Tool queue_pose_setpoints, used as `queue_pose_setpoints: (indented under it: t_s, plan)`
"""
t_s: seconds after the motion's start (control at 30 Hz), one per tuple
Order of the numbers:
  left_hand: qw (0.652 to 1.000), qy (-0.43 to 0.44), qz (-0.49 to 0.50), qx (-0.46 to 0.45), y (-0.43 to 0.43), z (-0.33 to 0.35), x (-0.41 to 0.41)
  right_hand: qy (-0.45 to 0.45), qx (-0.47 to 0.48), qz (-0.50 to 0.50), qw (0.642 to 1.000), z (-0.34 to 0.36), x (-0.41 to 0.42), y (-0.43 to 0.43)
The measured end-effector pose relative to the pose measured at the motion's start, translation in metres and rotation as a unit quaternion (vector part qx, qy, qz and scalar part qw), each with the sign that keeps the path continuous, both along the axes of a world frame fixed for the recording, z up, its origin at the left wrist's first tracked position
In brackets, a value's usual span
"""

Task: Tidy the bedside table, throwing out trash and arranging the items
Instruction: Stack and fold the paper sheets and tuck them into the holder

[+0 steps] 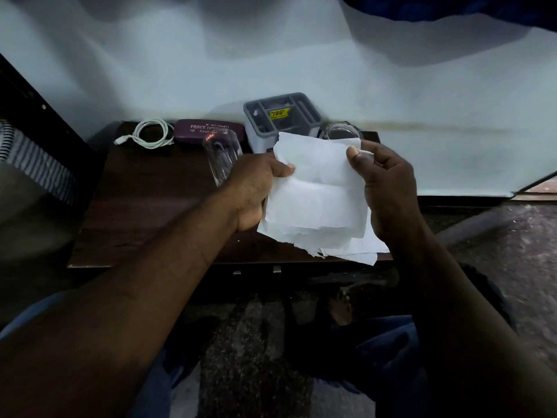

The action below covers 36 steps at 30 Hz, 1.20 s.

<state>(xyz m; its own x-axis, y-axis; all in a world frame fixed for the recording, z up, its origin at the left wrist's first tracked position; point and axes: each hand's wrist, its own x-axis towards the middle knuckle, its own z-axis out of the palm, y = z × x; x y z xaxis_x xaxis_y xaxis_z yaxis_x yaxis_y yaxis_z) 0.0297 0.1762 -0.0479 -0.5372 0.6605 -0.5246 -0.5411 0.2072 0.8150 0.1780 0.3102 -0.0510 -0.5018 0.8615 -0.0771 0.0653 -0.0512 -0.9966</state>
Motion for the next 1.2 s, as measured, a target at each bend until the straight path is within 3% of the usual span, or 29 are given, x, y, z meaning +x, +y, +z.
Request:
queue_pose_setpoints:
  t_s: [0.13, 0.3, 0.53, 0.8, 1.07, 1.2]
  plan:
    - [0.999, -0.031, -0.009, 0.004, -0.002, 0.002, -0.001, 0.021, -0.010, -0.020, 1.000, 0.002, -0.002, -0.005]
    - [0.998, -0.067, -0.003, 0.012, -0.001, -0.002, -0.002, 0.061, -0.126, -0.043, 0.989, 0.004, -0.005, -0.008]
    - [0.999, -0.029, 0.031, 0.012, 0.002, -0.006, -0.002, 0.022, -0.199, 0.022, 0.979, -0.001, -0.002, -0.005]
    - [0.998, 0.033, 0.054, 0.013, 0.004, -0.005, -0.005, -0.050, -0.198, 0.065, 0.977, -0.005, 0.001, -0.003]
    - [0.999, -0.017, 0.026, 0.032, 0.001, -0.005, -0.006, -0.022, -0.173, 0.034, 0.984, -0.003, -0.003, -0.004]
    - [0.999, 0.013, 0.023, 0.022, 0.002, -0.011, -0.005, -0.046, -0.133, 0.007, 0.990, -0.004, -0.005, -0.007]
